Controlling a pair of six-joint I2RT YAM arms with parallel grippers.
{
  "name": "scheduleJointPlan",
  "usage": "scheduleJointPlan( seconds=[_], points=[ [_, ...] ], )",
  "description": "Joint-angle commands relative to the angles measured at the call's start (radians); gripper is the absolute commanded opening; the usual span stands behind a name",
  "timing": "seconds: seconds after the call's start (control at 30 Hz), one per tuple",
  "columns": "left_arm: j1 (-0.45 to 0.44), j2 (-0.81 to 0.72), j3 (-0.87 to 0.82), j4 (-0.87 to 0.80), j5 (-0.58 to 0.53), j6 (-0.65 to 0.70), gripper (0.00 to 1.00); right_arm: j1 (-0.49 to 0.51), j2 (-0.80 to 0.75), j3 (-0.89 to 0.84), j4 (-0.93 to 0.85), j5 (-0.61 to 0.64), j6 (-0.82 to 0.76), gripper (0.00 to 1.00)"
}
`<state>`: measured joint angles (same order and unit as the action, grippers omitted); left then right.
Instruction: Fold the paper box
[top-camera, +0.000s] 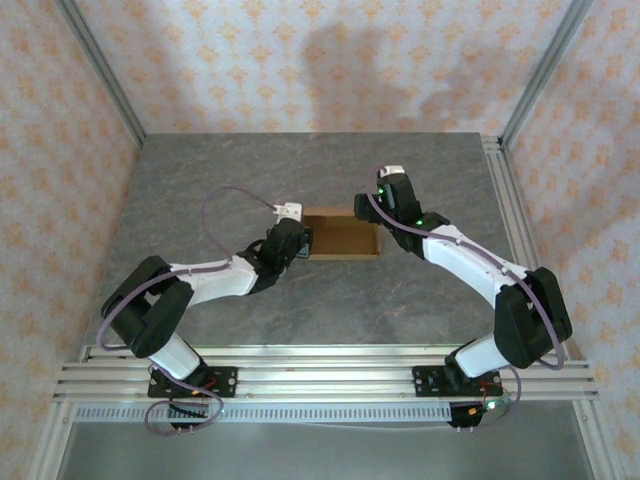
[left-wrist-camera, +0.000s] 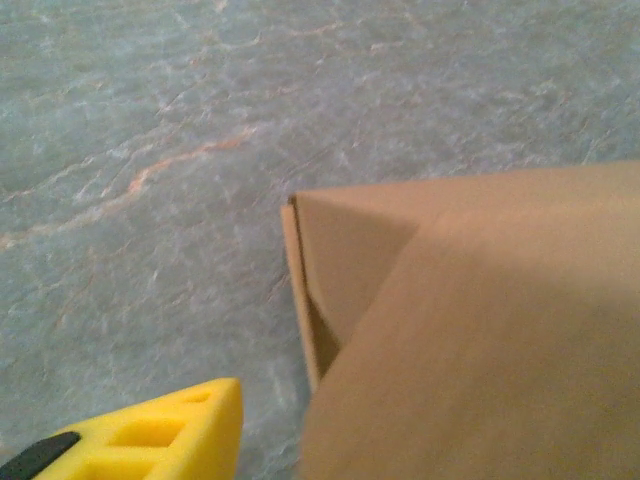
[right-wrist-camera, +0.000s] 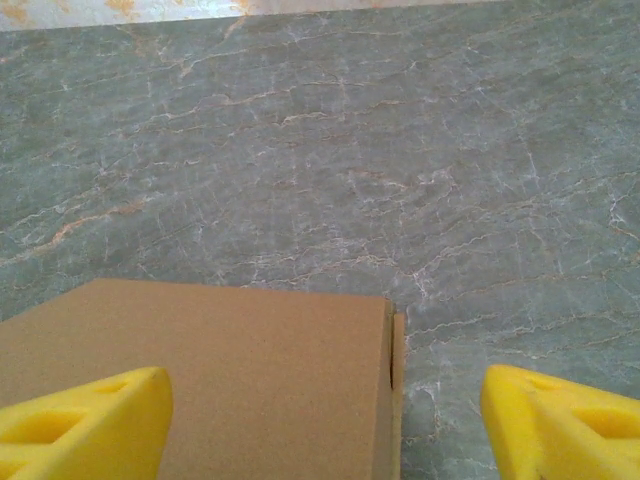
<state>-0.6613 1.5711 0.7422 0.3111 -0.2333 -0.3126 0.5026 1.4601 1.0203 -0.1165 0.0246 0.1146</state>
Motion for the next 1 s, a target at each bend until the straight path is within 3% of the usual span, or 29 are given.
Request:
scheduleJointPlan(
  seconds=[0.0, 0.1, 0.17, 0.33, 0.57, 0.73, 0.97],
  points=[
    [-0.011, -0.075, -0.041, 0.044, 0.025, 0.009, 0.63, -0.010, 0.007, -0.004, -0.016, -0.012, 0.024, 0.80],
    [-0.015, -0.132, -0.082, 0.038, 0.033, 0.003, 0.84, -0.012, 0.013, -0.017, -0.011, -0.023, 0.034, 0.80],
    [-0.018, -0.170, -0.109, 0.025, 0.035, -0.002, 0.92, -0.012, 0.019, -0.024, -0.009, -0.025, 0.037, 0.80],
    [-0.027, -0.322, -0.183, -0.027, 0.033, -0.031, 1.00, -0.013, 0.032, -0.053, -0.011, -0.023, 0.031, 0.80],
    [-0.017, -0.500, -0.184, -0.154, 0.002, -0.005, 1.00, -0.013, 0.044, -0.114, -0.009, -0.035, 0.043, 0.80],
    [0.068, -0.376, -0.013, -0.310, 0.139, -0.087, 1.00, -0.015, 0.084, -0.149, 0.021, -0.014, 0.046, 0.80],
    [0.169, -0.094, 0.171, -0.382, 0.361, -0.264, 0.98, -0.016, 0.156, -0.147, 0.051, -0.010, 0.038, 0.80]
  ],
)
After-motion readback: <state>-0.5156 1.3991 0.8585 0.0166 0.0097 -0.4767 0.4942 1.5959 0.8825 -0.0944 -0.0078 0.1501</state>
